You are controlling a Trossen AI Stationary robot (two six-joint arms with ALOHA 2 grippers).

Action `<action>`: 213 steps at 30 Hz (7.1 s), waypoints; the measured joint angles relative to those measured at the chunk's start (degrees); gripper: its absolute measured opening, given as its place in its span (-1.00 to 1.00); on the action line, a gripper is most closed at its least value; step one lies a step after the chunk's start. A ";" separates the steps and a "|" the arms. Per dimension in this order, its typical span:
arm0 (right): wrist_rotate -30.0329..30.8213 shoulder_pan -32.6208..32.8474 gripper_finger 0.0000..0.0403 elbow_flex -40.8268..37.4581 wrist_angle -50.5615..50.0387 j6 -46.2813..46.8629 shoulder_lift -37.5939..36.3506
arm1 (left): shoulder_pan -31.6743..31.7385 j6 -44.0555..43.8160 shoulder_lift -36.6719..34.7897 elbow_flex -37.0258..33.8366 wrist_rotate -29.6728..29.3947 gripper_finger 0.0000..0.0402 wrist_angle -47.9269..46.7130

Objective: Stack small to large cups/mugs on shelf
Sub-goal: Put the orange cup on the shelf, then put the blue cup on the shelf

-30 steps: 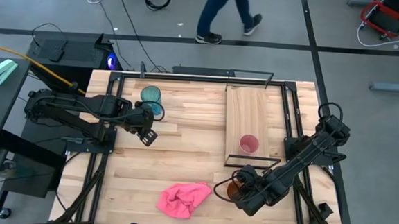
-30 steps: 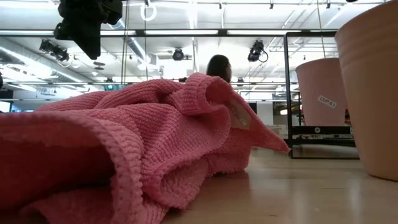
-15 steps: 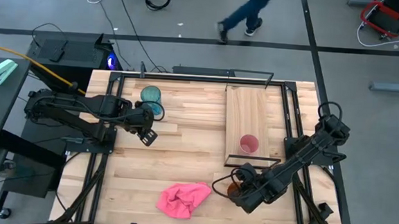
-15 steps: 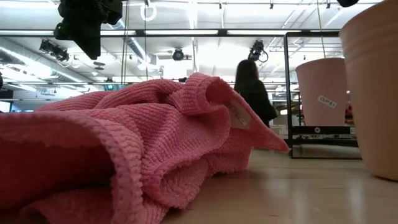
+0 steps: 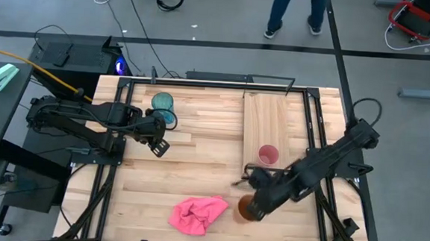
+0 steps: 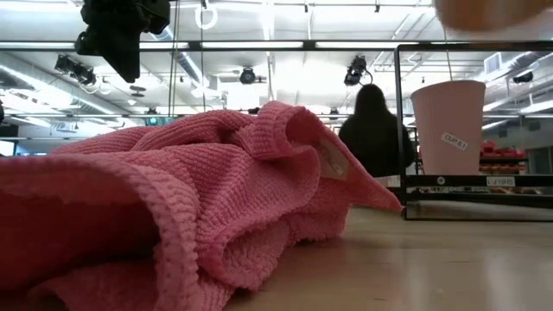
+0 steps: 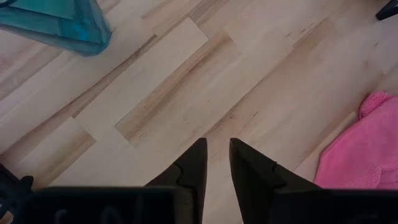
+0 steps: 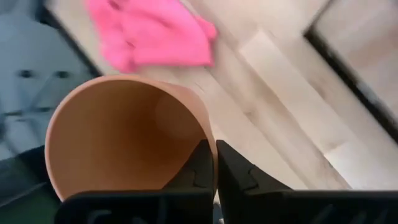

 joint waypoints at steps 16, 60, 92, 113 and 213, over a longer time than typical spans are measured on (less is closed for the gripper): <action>11.77 -25.54 -0.99 29.69 -21.55 -28.60 -3.88 | -0.02 -0.02 0.02 0.02 -0.01 -0.64 0.16; -5.56 -61.41 -0.99 -25.83 -3.41 -43.58 -23.39 | 0.00 -0.04 0.02 0.02 -1.11 -0.67 1.51; -5.47 -60.61 -0.95 -25.83 -4.60 -44.49 -19.71 | -0.02 -0.56 0.02 0.02 -1.10 -0.66 1.73; -7.65 -60.61 -0.84 -25.83 -3.54 -44.94 -19.71 | -0.02 -0.48 0.02 0.02 -1.10 -0.68 1.70; -7.83 -60.61 -0.40 -15.32 -3.91 -49.42 -26.44 | 48.94 18.93 9.21 8.79 7.91 -0.24 -8.44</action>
